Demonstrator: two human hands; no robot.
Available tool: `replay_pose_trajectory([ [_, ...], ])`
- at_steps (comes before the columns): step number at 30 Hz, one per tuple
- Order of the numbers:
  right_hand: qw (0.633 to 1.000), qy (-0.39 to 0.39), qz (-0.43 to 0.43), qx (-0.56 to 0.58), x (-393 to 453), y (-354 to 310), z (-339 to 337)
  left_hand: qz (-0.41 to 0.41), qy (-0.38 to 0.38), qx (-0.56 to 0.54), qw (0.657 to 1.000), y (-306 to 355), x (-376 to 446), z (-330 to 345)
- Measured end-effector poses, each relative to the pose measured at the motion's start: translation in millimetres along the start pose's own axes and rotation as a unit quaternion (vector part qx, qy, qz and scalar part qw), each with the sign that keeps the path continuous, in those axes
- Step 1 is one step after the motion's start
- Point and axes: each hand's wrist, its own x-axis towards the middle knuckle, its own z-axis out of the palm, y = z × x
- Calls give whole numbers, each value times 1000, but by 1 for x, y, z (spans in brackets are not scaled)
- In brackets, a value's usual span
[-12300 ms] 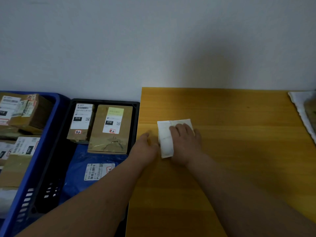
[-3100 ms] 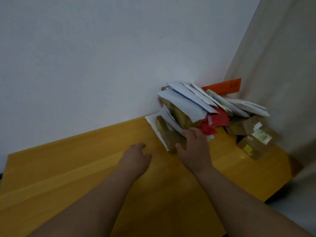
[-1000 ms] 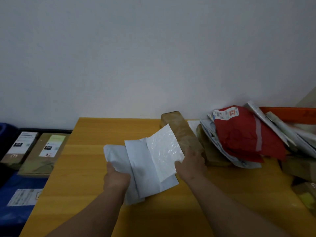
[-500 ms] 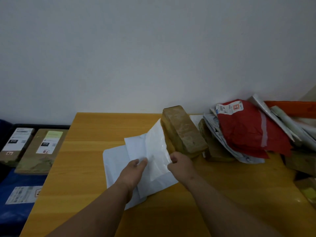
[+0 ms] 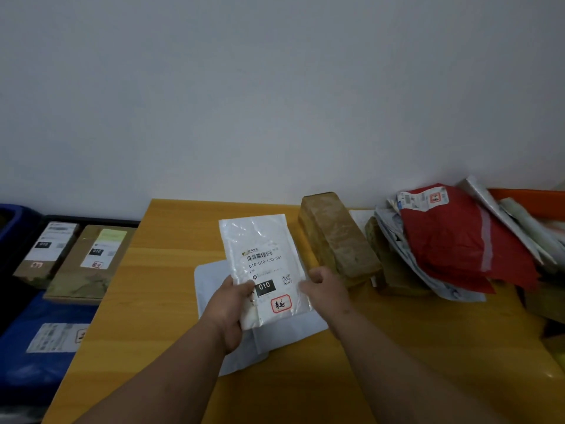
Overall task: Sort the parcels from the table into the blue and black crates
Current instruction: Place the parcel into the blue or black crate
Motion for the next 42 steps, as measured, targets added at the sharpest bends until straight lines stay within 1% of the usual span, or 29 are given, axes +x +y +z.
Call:
replay_pose_trajectory([
  [2, 999, -37, 17, 35, -1, 2, -5, -7, -4, -9, 1000, -1, -4, 0],
  [4, 996, -68, 12, 50, -3, 3, -9, -9, 3, -15, 1000, -3, -7, 2],
  [8, 995, -82, -17, 48, -4, 1, -22, 0, 26, -17, 1000, -7, -14, 9],
  [12, 994, -97, -24, 50, -8, 5, -34, 14, 49, -11, 999, -14, -19, 17],
  [17, 992, -115, -27, 40, -9, 15, -52, 24, 115, 17, 993, -29, -22, 31],
  [20, 991, -129, -23, 14, -10, 23, -55, 33, 162, 50, 985, -37, -28, 35],
  [25, 986, -169, -7, -1, -17, 28, -48, 46, 202, 53, 977, -50, -38, 26],
  [28, 976, -217, 2, -28, -28, 25, -36, 44, 219, 17, 975, -54, -43, 8],
  [30, 970, -235, 6, -54, -36, 21, -24, 35, 219, -18, 975, -51, -45, -8],
  [35, 978, -205, -4, -35, -46, 0, 19, 29, 204, -64, 976, -36, -49, -52],
  [39, 982, -188, -11, -18, -68, -22, 83, 32, 188, -69, 979, -17, -61, -122],
  [40, 981, -192, -14, -22, -74, -27, 103, 35, 191, -67, 979, -12, -65, -144],
  [42, 978, -204, -24, -41, -85, -38, 146, 37, 224, -71, 971, -2, -69, -193],
])
